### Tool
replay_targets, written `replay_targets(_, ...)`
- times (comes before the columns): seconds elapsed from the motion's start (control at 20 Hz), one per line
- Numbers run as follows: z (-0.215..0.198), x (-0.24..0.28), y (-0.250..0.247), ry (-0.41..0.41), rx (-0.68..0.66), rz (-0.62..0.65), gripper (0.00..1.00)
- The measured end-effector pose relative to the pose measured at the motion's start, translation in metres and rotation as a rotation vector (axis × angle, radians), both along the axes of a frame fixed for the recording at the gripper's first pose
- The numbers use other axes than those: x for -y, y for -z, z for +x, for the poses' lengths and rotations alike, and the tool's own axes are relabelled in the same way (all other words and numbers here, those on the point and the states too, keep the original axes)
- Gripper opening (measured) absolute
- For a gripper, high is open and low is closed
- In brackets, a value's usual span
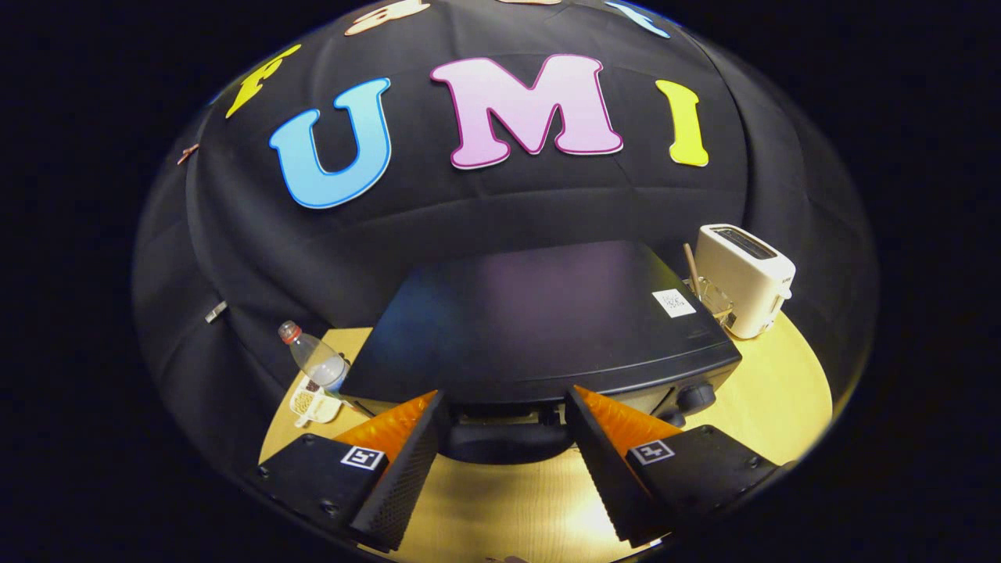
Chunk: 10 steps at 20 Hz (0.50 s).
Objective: Open the toaster oven, put the food inside, and close the toaster oven door.
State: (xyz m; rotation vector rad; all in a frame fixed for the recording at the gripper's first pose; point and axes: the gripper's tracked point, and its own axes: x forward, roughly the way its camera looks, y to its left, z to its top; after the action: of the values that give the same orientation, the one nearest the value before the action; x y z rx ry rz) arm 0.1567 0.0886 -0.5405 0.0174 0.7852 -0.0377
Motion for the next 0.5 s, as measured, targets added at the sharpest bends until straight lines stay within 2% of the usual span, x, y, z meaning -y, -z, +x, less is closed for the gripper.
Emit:
replay_targets(0.2,-0.007,0.001,0.005,-0.020,0.035,-0.090,0.97)
replay_targets(0.35,-0.022,0.000,0.006,-0.016,-0.004,-0.071,0.98)
replay_targets(0.5,-0.055,0.003,0.012,-0.011,-0.087,-0.047,0.98)
